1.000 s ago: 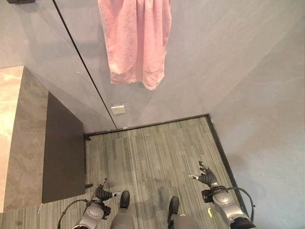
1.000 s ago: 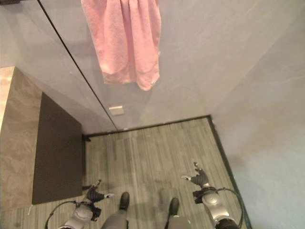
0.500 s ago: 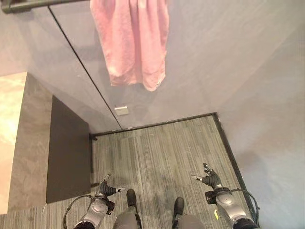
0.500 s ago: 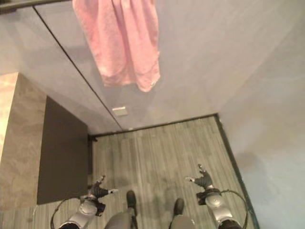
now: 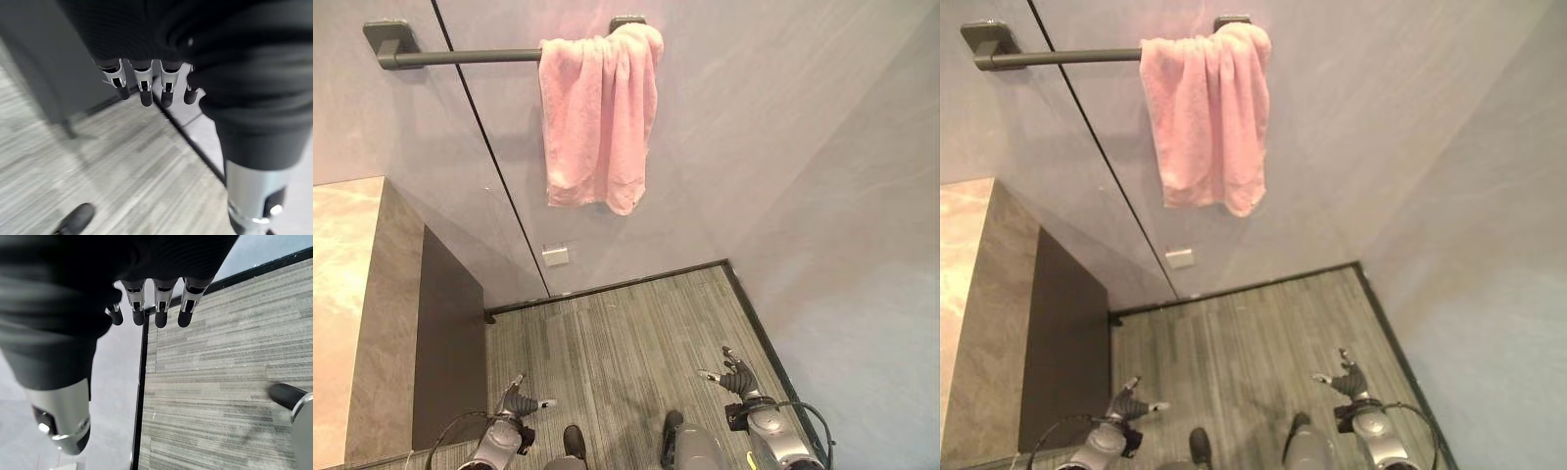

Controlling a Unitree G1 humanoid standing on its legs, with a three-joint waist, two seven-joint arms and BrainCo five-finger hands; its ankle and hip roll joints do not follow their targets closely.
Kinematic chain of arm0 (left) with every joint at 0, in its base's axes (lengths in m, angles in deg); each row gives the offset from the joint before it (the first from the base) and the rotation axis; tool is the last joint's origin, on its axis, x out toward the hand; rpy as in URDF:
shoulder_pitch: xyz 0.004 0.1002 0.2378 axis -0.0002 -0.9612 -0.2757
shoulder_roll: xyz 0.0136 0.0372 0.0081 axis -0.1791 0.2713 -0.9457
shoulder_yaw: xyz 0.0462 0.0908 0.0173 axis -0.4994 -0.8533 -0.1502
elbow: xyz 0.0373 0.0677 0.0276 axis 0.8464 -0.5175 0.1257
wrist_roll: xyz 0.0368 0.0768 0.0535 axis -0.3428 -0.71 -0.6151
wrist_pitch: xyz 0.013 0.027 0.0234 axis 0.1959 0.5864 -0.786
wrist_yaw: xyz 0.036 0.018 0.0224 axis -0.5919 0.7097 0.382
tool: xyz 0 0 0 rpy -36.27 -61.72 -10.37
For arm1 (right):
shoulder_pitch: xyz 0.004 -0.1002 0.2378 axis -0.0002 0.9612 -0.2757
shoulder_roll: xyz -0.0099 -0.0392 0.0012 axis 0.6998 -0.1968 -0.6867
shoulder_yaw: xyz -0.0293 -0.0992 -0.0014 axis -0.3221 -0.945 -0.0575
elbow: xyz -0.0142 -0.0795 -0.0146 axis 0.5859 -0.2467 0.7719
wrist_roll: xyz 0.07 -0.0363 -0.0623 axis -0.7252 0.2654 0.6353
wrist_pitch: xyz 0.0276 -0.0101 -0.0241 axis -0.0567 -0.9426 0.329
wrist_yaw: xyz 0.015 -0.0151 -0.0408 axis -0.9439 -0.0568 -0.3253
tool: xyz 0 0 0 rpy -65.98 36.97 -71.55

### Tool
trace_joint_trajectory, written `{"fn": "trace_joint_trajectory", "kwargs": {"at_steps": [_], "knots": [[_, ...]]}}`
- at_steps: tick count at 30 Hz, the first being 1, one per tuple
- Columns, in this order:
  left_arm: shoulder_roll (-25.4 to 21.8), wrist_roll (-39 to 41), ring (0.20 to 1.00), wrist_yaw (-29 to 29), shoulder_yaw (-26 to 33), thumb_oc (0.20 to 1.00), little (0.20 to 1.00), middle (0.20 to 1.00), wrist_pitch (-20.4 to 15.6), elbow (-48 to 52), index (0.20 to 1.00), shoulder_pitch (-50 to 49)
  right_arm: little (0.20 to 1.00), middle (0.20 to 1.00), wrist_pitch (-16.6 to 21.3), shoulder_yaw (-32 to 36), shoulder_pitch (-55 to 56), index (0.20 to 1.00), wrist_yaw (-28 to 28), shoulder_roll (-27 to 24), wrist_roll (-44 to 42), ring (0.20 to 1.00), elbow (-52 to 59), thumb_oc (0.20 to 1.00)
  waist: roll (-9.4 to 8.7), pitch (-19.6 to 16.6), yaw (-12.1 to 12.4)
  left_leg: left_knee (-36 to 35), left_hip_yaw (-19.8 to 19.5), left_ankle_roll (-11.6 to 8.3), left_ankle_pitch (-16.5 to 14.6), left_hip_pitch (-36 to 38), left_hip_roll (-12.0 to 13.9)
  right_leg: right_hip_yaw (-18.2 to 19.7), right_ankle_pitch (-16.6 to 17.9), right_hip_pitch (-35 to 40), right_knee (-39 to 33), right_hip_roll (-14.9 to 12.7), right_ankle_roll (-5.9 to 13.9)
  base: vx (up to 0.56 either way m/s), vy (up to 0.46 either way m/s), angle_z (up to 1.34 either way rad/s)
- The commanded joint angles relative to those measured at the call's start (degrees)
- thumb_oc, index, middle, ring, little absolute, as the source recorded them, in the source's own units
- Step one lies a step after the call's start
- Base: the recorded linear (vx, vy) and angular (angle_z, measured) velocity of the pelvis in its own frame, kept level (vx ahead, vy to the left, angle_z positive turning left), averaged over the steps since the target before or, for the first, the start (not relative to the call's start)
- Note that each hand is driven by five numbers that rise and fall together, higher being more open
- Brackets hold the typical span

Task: Put brush and paste in cup on sink, flatten towel.

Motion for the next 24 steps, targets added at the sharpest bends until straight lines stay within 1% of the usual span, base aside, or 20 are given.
{"fn": "trace_joint_trajectory", "kwargs": {"at_steps": [1, 2, 3, 5, 7, 10, 11, 13, 14, 16, 18, 19, 21, 22, 23, 24], "knots": [[-0.1, 0.6, 1.000, 0.1, 2.7, 1.000, 1.000, 1.000, -1.2, -0.9, 1.000, 2.0, 1.000, 1.000, 1.3, 0.4, -1.5, 1.000, 0.5, 0.1, -1.6, 1.000, 1.3, 1.000, 0.02, -0.2, -1.5, 0.3, -2.5, -3.01, -1.5, 2.5, -0.2, 4.5, 11.1, -0.9, -7.8, -0.2, 2.26, 0.24, -0.124, 0.27], [-0.1, 0.4, 1.000, 0.2, 2.7, 1.000, 1.000, 1.000, -1.1, -1.1, 1.000, 2.0, 1.000, 1.000, 1.2, 0.4, -1.3, 1.000, 0.5, 0.2, -1.5, 1.000, 1.7, 1.000, -0.37, -0.3, -1.4, 0.3, -2.7, -3.26, -1.7, 3.1, -0.1, 3.0, 11.7, -0.7, -7.5, -0.3, 2.52, 0.22, -0.115, 0.39], [-0.1, 0.2, 1.000, 0.2, 2.8, 1.000, 1.000, 1.000, -0.9, -1.2, 1.000, 1.9, 1.000, 1.000, 1.2, 0.3, -0.6, 1.000, 0.1, 0.3, -1.4, 1.000, 1.9, 1.000, -0.80, -0.6, -1.1, 0.4, -3.2, -3.24, -1.9, 3.6, -0.3, 2.1, 11.1, 0.1, -7.1, -0.2, 2.51, 0.21, -0.115, 0.42], [0.4, 1.0, 1.000, 0.2, 2.9, 1.000, 1.000, 1.000, -0.9, -1.4, 1.000, 1.7, 1.000, 1.000, 1.0, -0.5, -0.5, 1.000, -0.2, 0.2, -0.9, 1.000, 0.9, 1.000, -1.54, -1.0, -1.2, 0.4, -3.3, -3.30, -2.3, 4.3, -0.4, 3.2, 10.9, 0.4, -5.3, 1.3, 2.06, 0.23, -0.108, 0.32], [0.9, 2.1, 1.000, 0.1, 3.4, 1.000, 1.000, 1.000, -0.9, -1.5, 1.000, 1.6, 1.000, 1.000, 1.0, -0.5, -0.6, 1.000, -0.3, -0.1, -0.6, 1.000, 0.7, 1.000, -1.38, -1.3, -0.9, 0.7, -3.7, -3.63, -2.7, 4.7, 0.3, 1.3, 9.5, 1.0, -4.8, 1.9, 1.68, 0.25, -0.116, -0.05], [1.6, 2.5, 1.000, -0.1, 3.0, 1.000, 1.000, 1.000, -0.8, -1.6, 1.000, 1.5, 1.000, 1.000, 1.1, -0.4, -0.6, 1.000, -0.1, -0.7, -0.5, 1.000, 0.3, 1.000, -0.98, -1.9, -1.1, 1.7, -4.6, -4.78, -3.1, 4.8, 1.9, 0.2, 7.0, 1.8, -4.5, 3.8, 0.22, 0.26, -0.149, 0.00], [1.7, 2.7, 1.000, -0.1, 2.9, 1.000, 1.000, 1.000, -0.7, -1.9, 1.000, 1.7, 1.000, 1.000, 1.3, -0.3, -0.6, 1.000, 0.2, -1.0, -1.1, 1.000, 0.6, 1.000, -0.82, -2.2, -1.2, 3.2, -5.0, -5.36, -3.2, 4.6, 2.7, -0.2, 6.1, 1.9, -4.5, 4.5, -0.47, 0.26, -0.176, 0.20], [2.0, 3.2, 1.000, -0.1, 2.6, 1.000, 1.000, 1.000, -0.8, -1.3, 1.000, 1.7, 1.000, 1.000, 1.7, -0.5, -0.9, 1.000, 0.2, -1.7, -2.0, 1.000, 1.3, 1.000, -0.69, -2.0, -1.4, 9.5, -5.3, -6.47, -3.0, 2.4, 4.0, -0.9, 4.3, 2.5, -4.7, 5.7, -2.07, 0.22, -0.182, 0.25], [2.1, 3.4, 1.000, 0.0, 2.4, 1.000, 1.000, 1.000, -0.9, -0.8, 1.000, 1.9, 1.000, 1.000, 1.8, -0.6, -1.1, 1.000, 0.4, -2.1, -2.3, 1.000, 1.4, 1.000, -0.82, -1.5, -1.3, 14.1, -5.3, -7.31, -1.8, 0.3, 4.3, -1.1, 3.5, 3.2, -4.9, 6.0, -2.76, 0.18, -0.191, 0.28], [2.1, 4.0, 1.000, 0.3, 1.8, 1.000, 1.000, 1.000, -1.0, 0.4, 1.000, 3.0, 1.000, 1.000, 1.9, -0.6, -1.4, 1.000, 1.0, -3.5, -2.1, 1.000, 2.4, 1.000, -1.38, 0.4, -0.5, 25.3, -5.9, -9.06, 1.9, -5.4, 4.9, -2.5, 2.2, 5.5, -5.0, 6.2, -4.49, 0.12, -0.170, 0.34], [1.8, 4.1, 1.000, 0.6, 1.4, 1.000, 1.000, 1.000, -0.9, 1.0, 1.000, 3.9, 1.000, 1.000, 1.9, 0.0, -1.4, 1.000, 0.9, -4.0, -2.6, 1.000, 3.2, 1.000, -2.13, 1.5, -0.3, 30.3, -4.9, -9.49, 3.3, -7.8, 5.2, -3.4, 1.4, 7.3, -5.4, 6.3, -5.31, 0.12, -0.129, 0.26], [1.7, 4.1, 1.000, 0.6, 1.4, 1.000, 1.000, 1.000, -0.9, 1.0, 1.000, 3.9, 1.000, 1.000, 1.9, 0.0, -1.4, 1.000, 0.9, -4.0, -2.6, 1.000, 3.2, 1.000, -2.07, 1.5, -0.3, 30.5, -5.0, -9.51, 3.2, -7.9, 5.2, -3.4, 1.4, 7.3, -5.4, 6.3, -5.32, 0.11, -0.083, 0.13], [1.3, 3.9, 1.000, 0.8, 1.2, 1.000, 1.000, 1.000, -0.9, 1.8, 1.000, 4.5, 1.000, 1.000, 1.6, 0.4, -0.9, 1.000, 0.9, -4.3, -2.4, 1.000, 2.9, 1.000, -2.29, 2.0, -0.2, 30.0, -2.5, -9.33, 3.7, -10.4, 5.9, -3.7, 0.7, 8.6, -6.0, 6.5, -5.48, 0.15, -0.038, 0.12], [1.1, 3.9, 1.000, 1.0, 1.4, 1.000, 1.000, 1.000, -0.9, 2.4, 1.000, 4.5, 1.000, 1.000, 1.5, 0.7, -0.6, 1.000, 1.1, -4.4, -2.2, 1.000, 2.5, 1.000, -2.18, 1.8, -0.2, 26.6, -0.6, -8.80, 3.4, -11.6, 6.5, -4.2, 0.3, 9.4, -6.6, 6.6, -5.20, 0.20, 0.015, 0.13], [0.9, 3.9, 1.000, 1.0, 1.6, 1.000, 1.000, 1.000, -0.8, 2.3, 1.000, 4.5, 1.000, 1.000, 1.4, 0.7, -0.5, 1.000, 1.1, -4.4, -2.1, 1.000, 2.1, 1.000, -2.26, 1.7, 0.0, 24.9, -0.2, -8.36, 2.8, -12.2, 6.6, -3.9, 0.0, 10.0, -6.9, 6.6, -5.08, 0.24, 0.067, 0.09], [0.8, 3.9, 1.000, 1.2, 1.9, 1.000, 1.000, 1.000, -0.9, 2.2, 1.000, 4.3, 1.000, 1.000, 1.4, 0.9, -0.2, 1.000, 1.1, -4.4, -1.7, 1.000, 1.4, 1.000, -2.02, 1.5, 0.1, 20.6, 0.7, -8.04, 2.2, -12.7, 6.9, -3.8, -0.5, 10.8, -7.4, 6.8, -4.75, 0.24, 0.104, 0.14]]}}
